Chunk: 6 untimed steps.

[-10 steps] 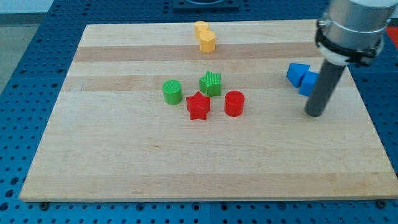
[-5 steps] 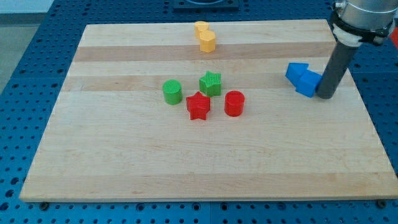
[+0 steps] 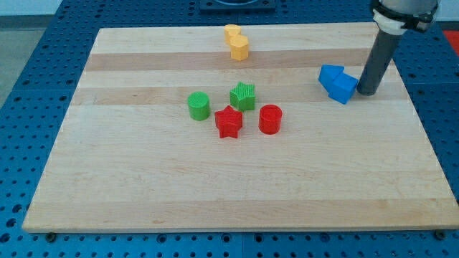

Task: Slide blue cube along with blue triangle towards left

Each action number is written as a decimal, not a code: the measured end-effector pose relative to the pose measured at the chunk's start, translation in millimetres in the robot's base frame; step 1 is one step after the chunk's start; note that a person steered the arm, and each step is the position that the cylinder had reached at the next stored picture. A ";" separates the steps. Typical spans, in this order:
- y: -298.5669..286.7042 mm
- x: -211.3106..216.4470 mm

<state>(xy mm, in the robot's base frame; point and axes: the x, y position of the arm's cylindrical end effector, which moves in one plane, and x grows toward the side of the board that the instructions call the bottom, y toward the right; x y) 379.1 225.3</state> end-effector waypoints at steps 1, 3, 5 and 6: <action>-0.2 -4.4; -6.5 17.6; -9.6 6.8; -7.1 -8.4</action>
<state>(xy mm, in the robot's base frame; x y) 370.7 218.2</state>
